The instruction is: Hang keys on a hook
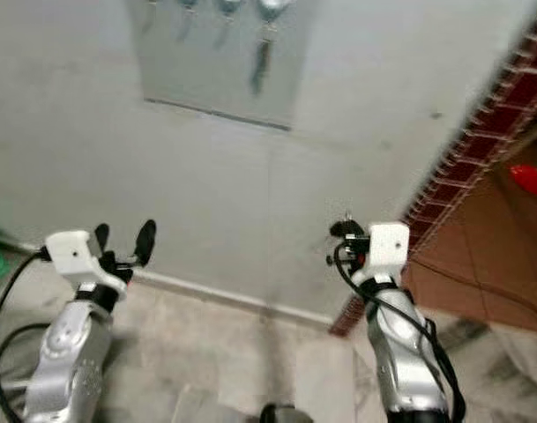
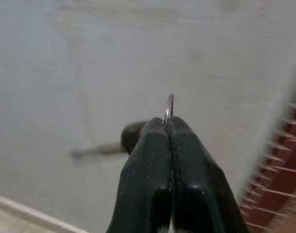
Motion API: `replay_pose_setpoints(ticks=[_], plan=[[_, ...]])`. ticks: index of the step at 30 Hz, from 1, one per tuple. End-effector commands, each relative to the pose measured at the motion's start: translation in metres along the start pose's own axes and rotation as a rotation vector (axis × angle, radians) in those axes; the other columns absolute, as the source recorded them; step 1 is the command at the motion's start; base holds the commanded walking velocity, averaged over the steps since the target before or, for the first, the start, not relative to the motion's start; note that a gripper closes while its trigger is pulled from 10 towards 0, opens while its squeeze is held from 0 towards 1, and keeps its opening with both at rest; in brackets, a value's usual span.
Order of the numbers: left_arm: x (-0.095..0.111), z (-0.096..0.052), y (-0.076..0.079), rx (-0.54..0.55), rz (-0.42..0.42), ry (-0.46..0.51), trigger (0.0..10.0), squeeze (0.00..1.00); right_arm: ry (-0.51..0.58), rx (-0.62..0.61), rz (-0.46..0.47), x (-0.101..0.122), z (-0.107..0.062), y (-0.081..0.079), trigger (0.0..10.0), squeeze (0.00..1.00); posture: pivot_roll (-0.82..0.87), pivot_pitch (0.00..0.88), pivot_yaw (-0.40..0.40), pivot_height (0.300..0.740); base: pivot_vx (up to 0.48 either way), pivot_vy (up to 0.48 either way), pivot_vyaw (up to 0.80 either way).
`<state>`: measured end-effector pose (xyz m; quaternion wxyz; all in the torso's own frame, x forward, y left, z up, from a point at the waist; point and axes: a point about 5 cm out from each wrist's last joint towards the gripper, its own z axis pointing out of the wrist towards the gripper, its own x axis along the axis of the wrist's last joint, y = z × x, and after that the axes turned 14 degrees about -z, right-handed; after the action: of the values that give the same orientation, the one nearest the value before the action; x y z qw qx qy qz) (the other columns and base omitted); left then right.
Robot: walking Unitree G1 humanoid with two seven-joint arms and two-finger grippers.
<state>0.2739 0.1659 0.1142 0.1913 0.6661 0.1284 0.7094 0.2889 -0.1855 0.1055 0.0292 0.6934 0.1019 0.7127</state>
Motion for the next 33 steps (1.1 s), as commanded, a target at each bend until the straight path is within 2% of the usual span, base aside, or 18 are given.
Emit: replay_pose_setpoints(ticks=[1,4,10,13,16,19,21,26,33], plan=[[0.000,-0.001,-0.003,0.008,0.018,-0.014,10.0,0.00,0.011,-0.006,-0.001,0.003,0.000,0.000,10.0,0.00,0.03,0.147,-0.077,0.740,0.000,0.000,-0.76],[-0.001,-0.002,-0.001,0.001,0.022,-0.016,10.0,0.00,0.017,-0.015,0.004,0.004,0.000,0.000,10.0,0.00,0.03,0.149,-0.076,0.740,0.000,0.000,-0.60],[-0.004,-0.001,0.000,0.009,0.041,-0.032,10.0,0.00,0.028,-0.025,0.013,0.005,0.001,0.000,10.0,0.00,0.03,0.146,-0.071,0.740,0.000,0.000,0.00],[-0.002,-0.001,0.003,0.001,0.032,-0.035,10.0,0.00,0.036,-0.075,0.054,0.007,0.001,0.006,10.0,0.00,0.03,0.147,-0.067,0.740,0.000,0.000,0.00],[0.002,-0.002,0.004,-0.019,0.031,-0.023,10.0,0.00,0.034,-0.092,0.053,0.006,0.000,0.010,10.0,0.00,0.03,0.145,-0.066,0.740,0.000,0.000,0.00],[0.005,-0.006,0.000,-0.025,0.051,-0.032,10.0,0.00,0.032,-0.102,0.035,0.006,0.000,0.015,10.0,0.00,0.03,0.145,-0.059,0.740,0.000,0.000,0.00],[0.010,-0.008,-0.009,-0.018,0.085,-0.044,10.0,0.00,0.034,-0.117,0.020,0.007,0.001,0.023,10.0,0.00,0.03,0.132,-0.050,0.740,0.000,0.000,0.00],[0.018,-0.003,-0.017,-0.012,0.111,-0.036,10.0,0.00,0.046,-0.120,0.007,0.010,0.004,0.031,10.0,0.00,0.03,0.111,-0.037,0.740,0.000,0.000,0.00],[0.024,0.007,-0.014,-0.028,0.112,-0.021,10.0,0.00,0.062,-0.116,0.035,0.011,0.009,0.022,10.0,0.00,0.03,0.088,-0.003,0.740,0.000,0.000,0.00]])
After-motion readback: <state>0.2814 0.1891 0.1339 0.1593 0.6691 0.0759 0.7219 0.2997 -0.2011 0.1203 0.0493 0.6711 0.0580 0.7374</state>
